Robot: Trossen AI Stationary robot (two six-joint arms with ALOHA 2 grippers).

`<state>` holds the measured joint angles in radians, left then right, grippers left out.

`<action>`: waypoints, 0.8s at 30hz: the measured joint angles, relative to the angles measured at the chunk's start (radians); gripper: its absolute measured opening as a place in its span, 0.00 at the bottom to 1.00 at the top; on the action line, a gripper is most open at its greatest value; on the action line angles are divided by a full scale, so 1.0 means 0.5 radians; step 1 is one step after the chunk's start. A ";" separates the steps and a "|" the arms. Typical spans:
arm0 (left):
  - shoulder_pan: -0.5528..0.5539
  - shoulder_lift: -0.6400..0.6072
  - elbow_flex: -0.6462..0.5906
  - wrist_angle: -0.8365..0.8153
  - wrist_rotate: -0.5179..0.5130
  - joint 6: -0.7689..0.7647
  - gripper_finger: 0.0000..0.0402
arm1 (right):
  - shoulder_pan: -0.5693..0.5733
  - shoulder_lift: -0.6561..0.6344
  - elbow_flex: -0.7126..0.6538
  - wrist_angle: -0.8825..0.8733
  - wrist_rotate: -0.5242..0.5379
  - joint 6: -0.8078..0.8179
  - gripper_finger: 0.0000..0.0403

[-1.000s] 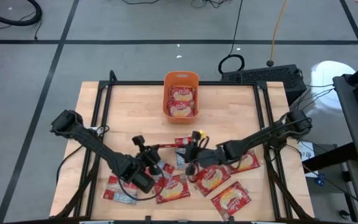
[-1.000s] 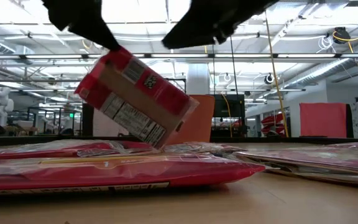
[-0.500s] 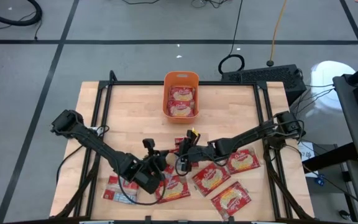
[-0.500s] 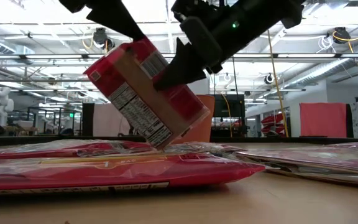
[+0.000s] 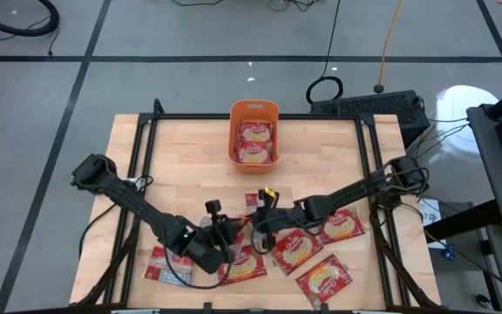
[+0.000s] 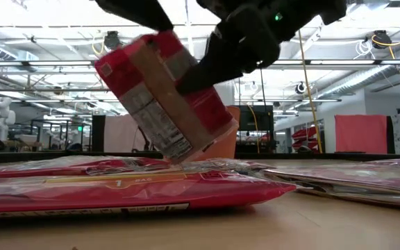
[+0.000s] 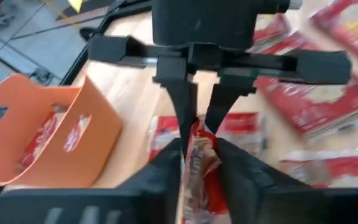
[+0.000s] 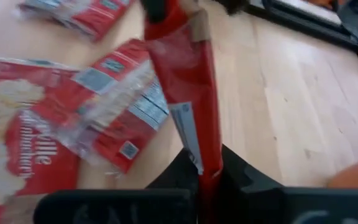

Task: Sort popcorn bags into baskets
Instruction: Put the red popcorn bag into the orange bin

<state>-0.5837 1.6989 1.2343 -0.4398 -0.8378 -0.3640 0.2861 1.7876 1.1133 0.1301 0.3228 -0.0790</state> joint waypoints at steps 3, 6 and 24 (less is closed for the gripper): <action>-0.045 0.000 -0.001 0.087 0.009 0.051 0.42 | 0.027 -0.017 0.000 -0.019 -0.009 -0.080 0.03; -0.106 -0.029 -0.002 0.079 0.011 0.074 0.55 | 0.060 -0.058 0.000 -0.047 -0.019 -0.237 0.07; -0.065 -0.331 -0.158 0.163 0.426 0.424 0.58 | 0.415 -0.378 0.003 -0.438 -0.025 -1.807 0.03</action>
<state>-0.6162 1.5335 1.1554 -0.3583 -0.6249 -0.1520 0.4934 1.5986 1.1149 -0.0890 0.3105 -0.9824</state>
